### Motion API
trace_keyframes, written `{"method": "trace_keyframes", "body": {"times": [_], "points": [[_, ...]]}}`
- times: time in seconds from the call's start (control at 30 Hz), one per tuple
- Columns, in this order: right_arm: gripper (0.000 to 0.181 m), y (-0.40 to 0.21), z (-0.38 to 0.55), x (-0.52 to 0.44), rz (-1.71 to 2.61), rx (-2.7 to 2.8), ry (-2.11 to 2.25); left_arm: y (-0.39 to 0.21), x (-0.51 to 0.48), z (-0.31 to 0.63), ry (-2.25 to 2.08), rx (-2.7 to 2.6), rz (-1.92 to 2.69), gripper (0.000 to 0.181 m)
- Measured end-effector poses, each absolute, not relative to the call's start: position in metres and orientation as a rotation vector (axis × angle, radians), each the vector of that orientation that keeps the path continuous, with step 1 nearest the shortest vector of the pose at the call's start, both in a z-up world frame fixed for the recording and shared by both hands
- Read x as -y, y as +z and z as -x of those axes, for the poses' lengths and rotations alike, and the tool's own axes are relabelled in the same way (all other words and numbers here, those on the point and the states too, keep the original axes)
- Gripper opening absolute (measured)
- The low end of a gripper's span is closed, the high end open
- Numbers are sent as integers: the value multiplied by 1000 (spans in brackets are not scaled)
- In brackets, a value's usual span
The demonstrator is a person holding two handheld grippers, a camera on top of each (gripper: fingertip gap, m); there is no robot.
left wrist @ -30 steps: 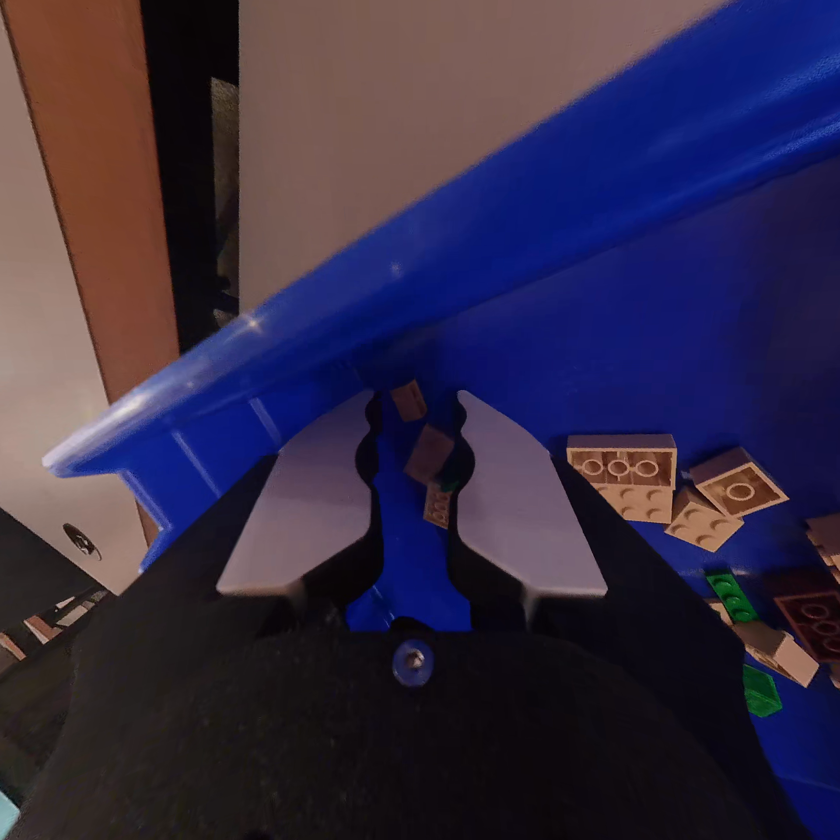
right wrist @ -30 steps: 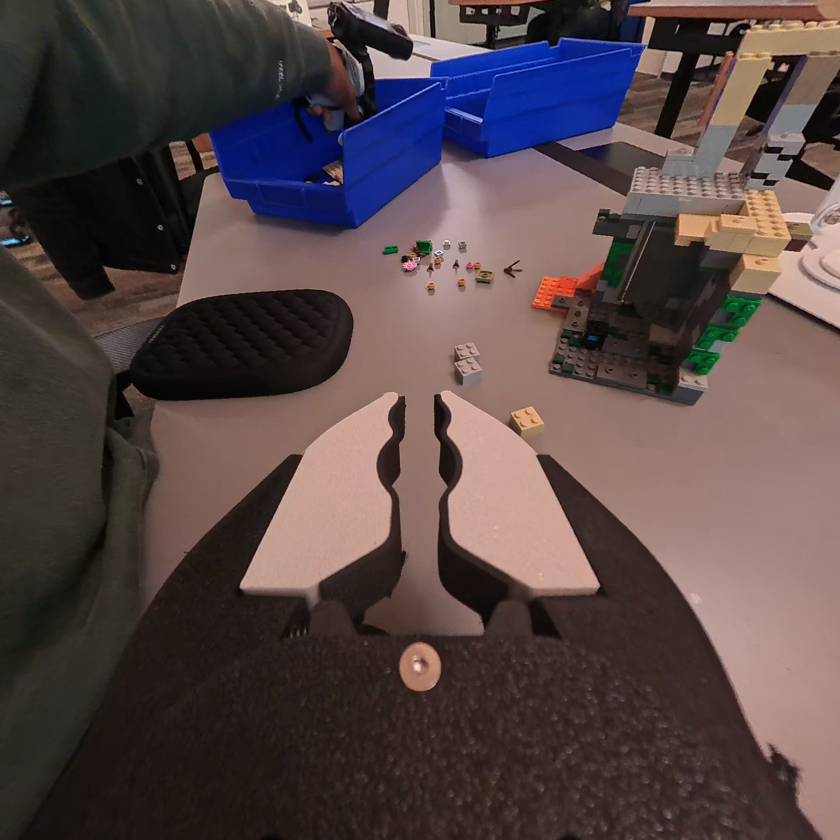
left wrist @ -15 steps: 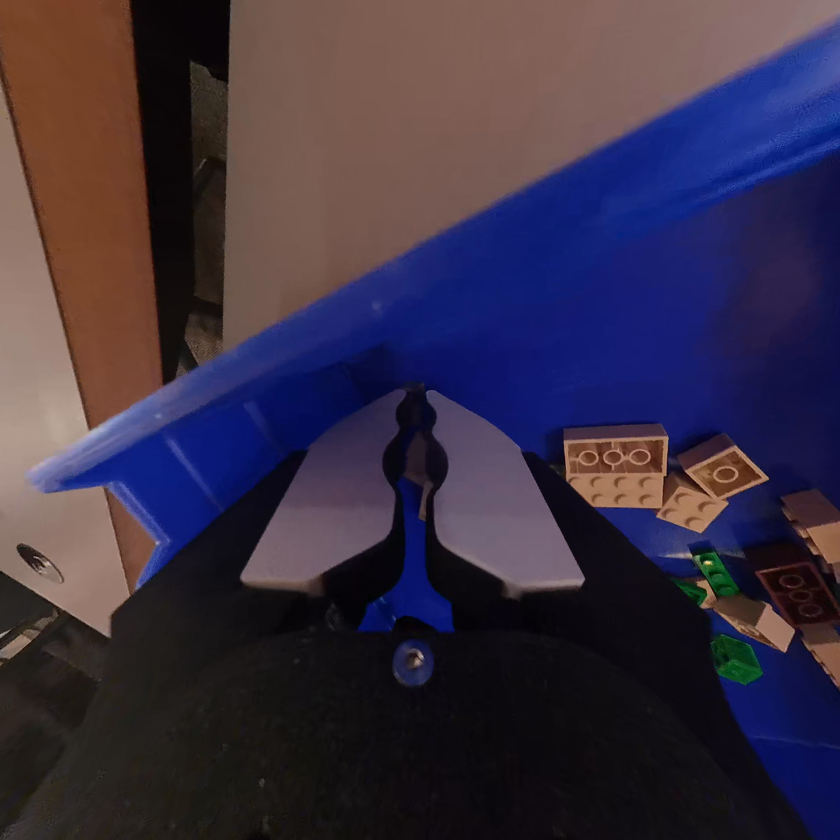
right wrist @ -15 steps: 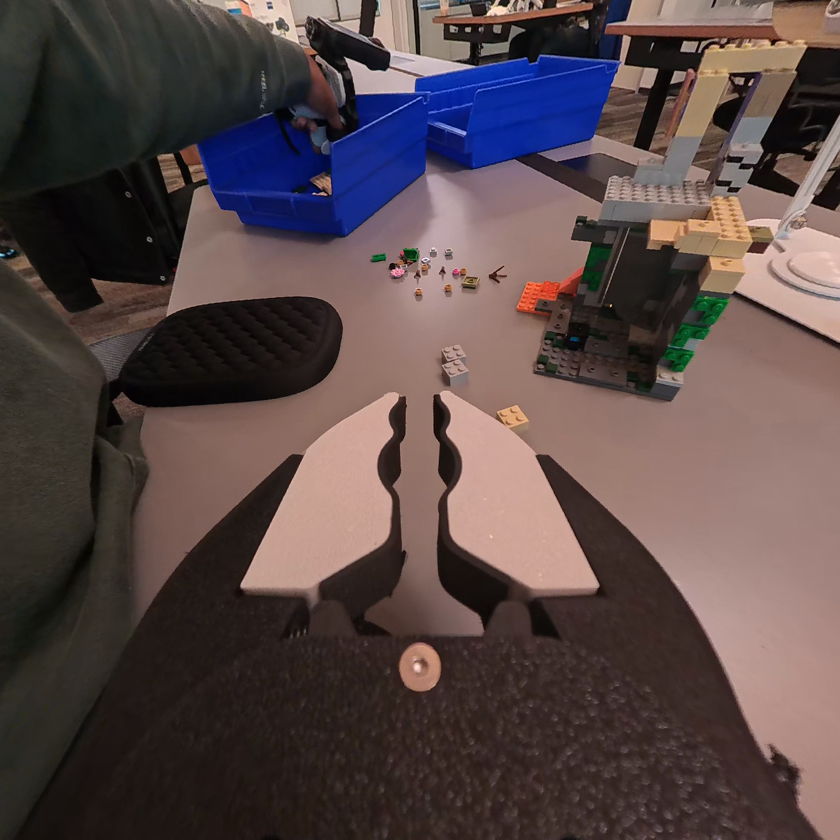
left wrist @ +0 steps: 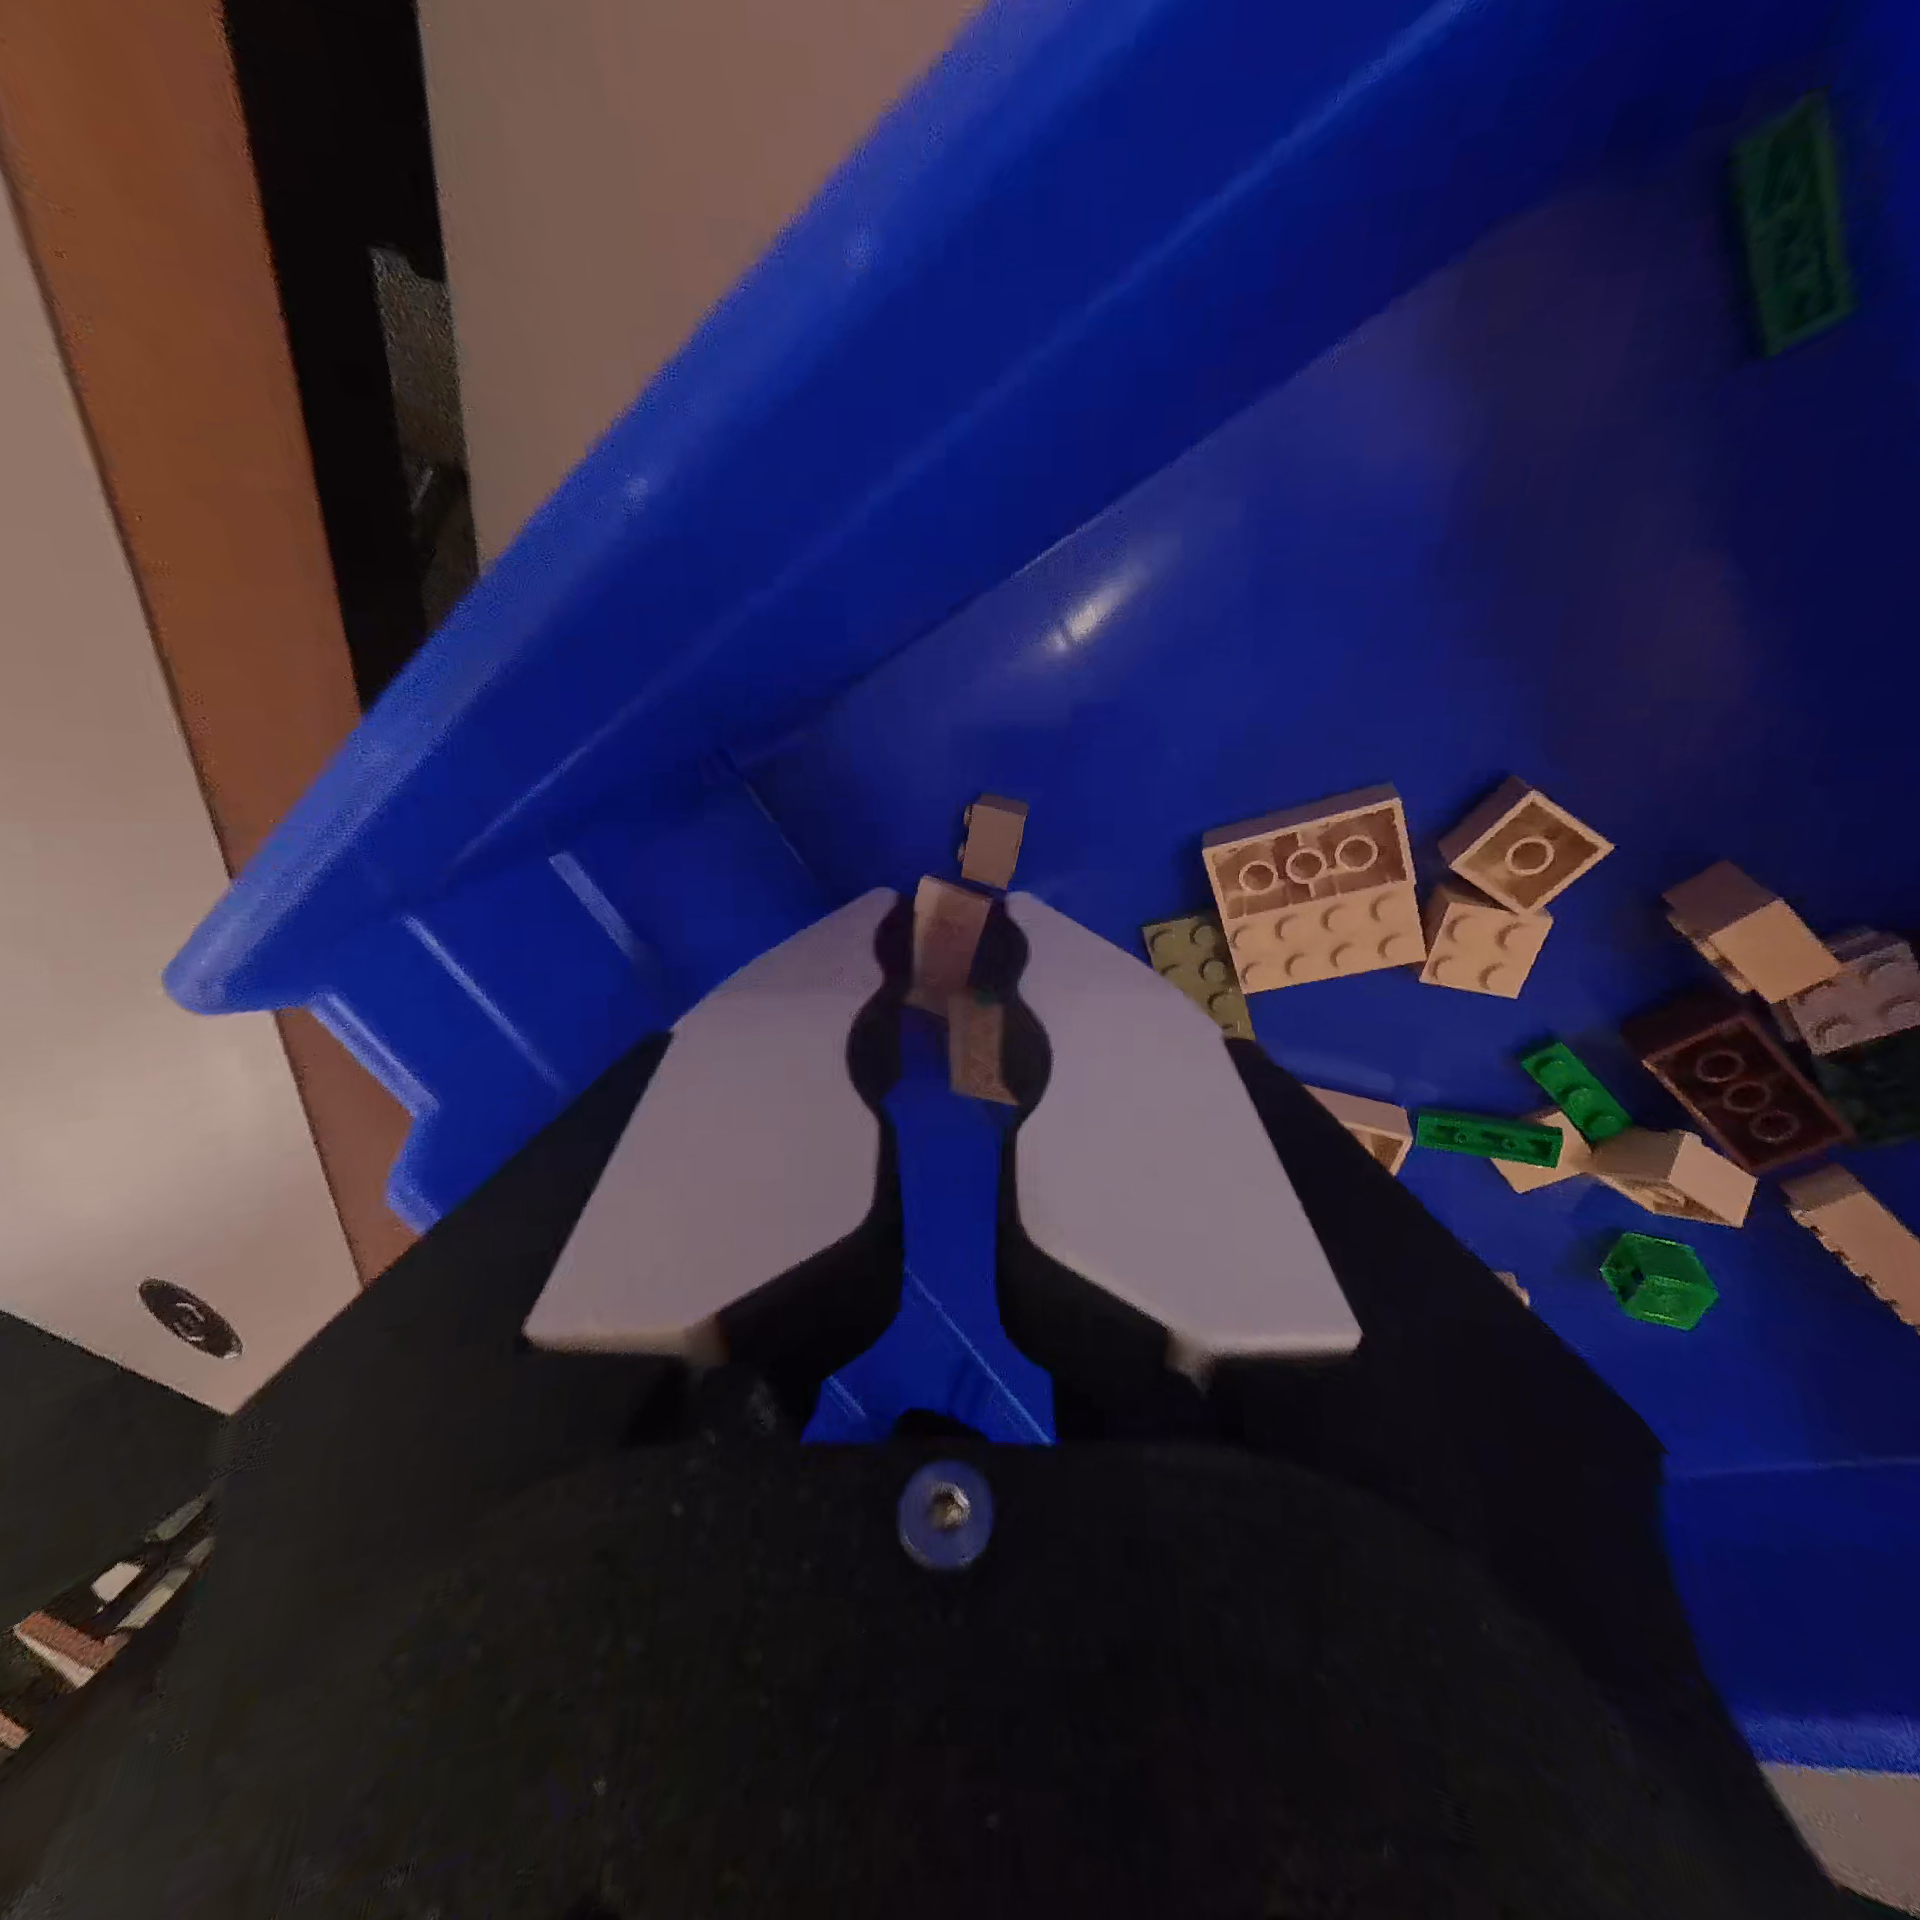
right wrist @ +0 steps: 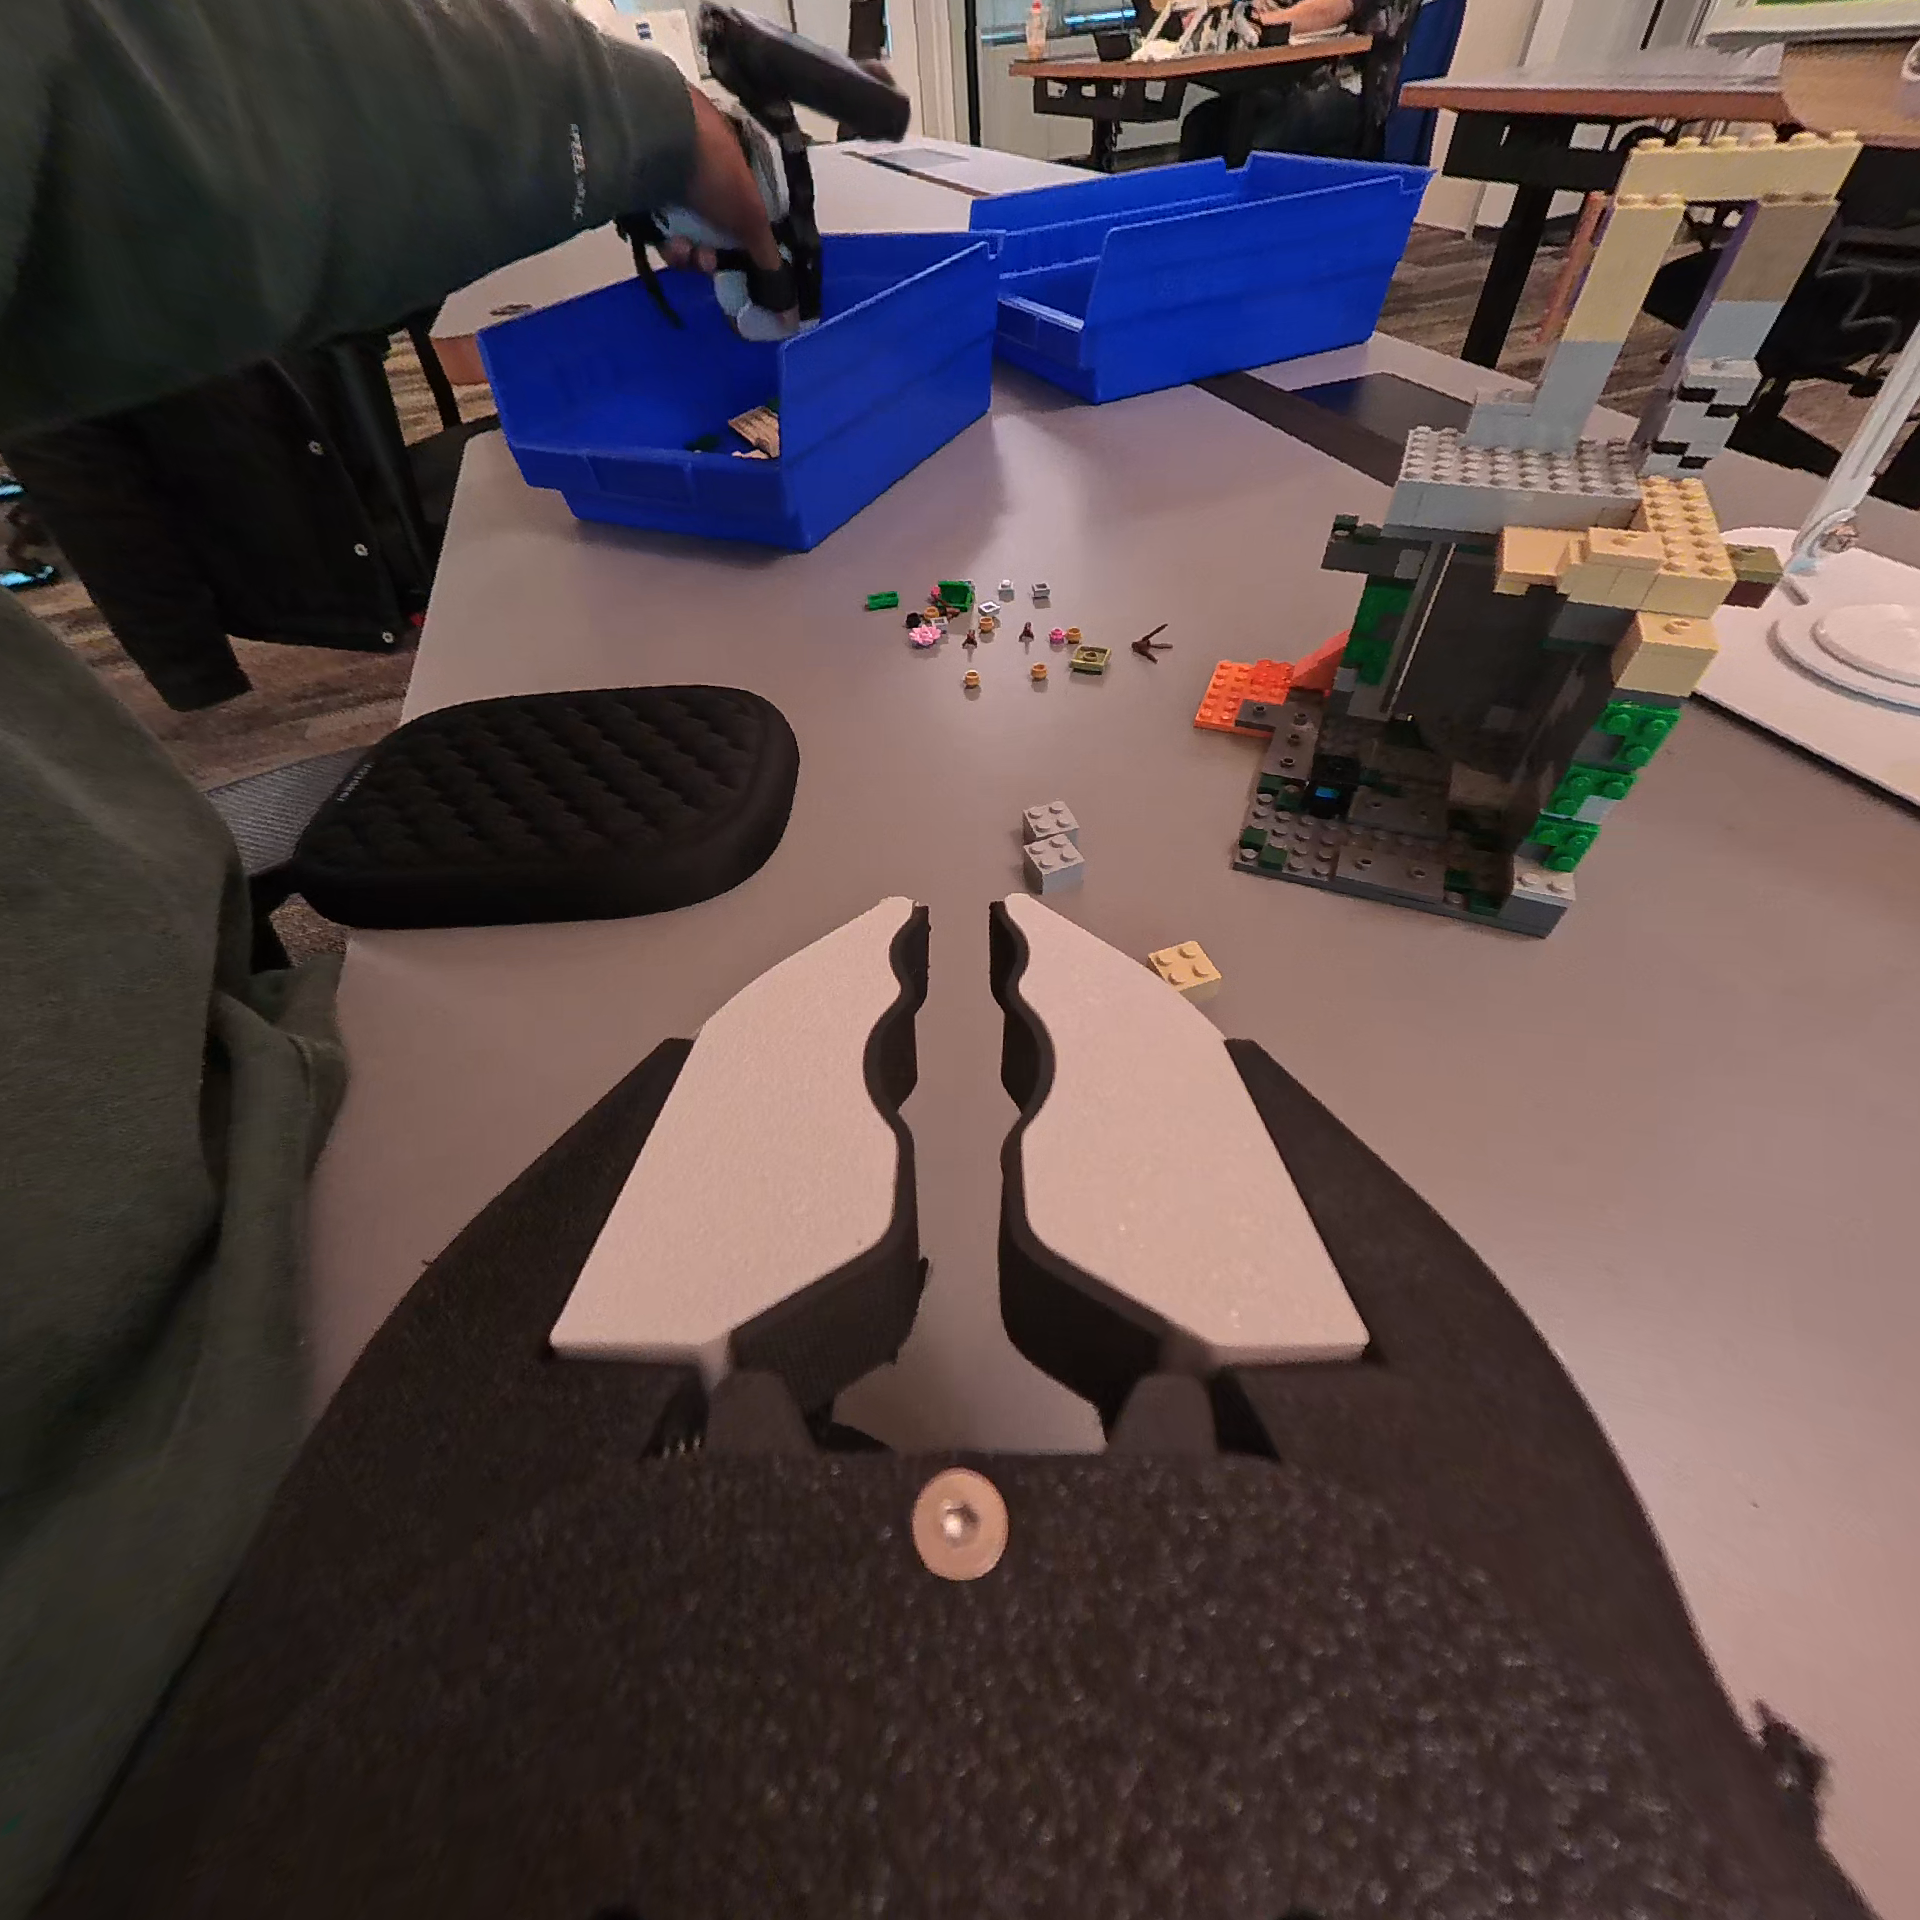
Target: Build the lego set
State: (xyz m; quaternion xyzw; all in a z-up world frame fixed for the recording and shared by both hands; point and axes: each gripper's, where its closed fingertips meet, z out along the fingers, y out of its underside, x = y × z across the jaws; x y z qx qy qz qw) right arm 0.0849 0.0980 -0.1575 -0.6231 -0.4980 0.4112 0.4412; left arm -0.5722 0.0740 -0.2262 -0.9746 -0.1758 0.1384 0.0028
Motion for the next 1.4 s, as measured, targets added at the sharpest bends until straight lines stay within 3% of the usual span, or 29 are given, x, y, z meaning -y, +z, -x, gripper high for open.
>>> {"method": "trace_keyframes", "body": {"times": [0.23, 0.43, 0.6, 0.77, 0.97, 1.2, 1.4], "points": [[11, -158, -85, -99, 1553, 1233, 1020, -242, -73, 568, 375, 534, 3097, 24], [11, -159, -86, -100, 1565, 1226, 1015, -249, -75, 567, 383, 441, 3139, 10], [11, -155, -83, -99, 1558, 1238, 1006, -206, -104, 544, 463, 137, 2979, 10], [10, -151, -71, -97, 1590, 1232, 1058, -139, -133, 449, 512, -273, 2634, 10], [11, -137, -45, -96, 1659, 1265, 1086, -102, -132, 304, 501, -644, 2310, 10], [18, -111, -3, -93, 1705, 1292, 1189, -103, -116, 143, 378, -978, 2005, 9], [21, -114, 16, -90, 1803, 1233, 1302, -127, -101, 61, 322, -1141, 1857, 9]]}}
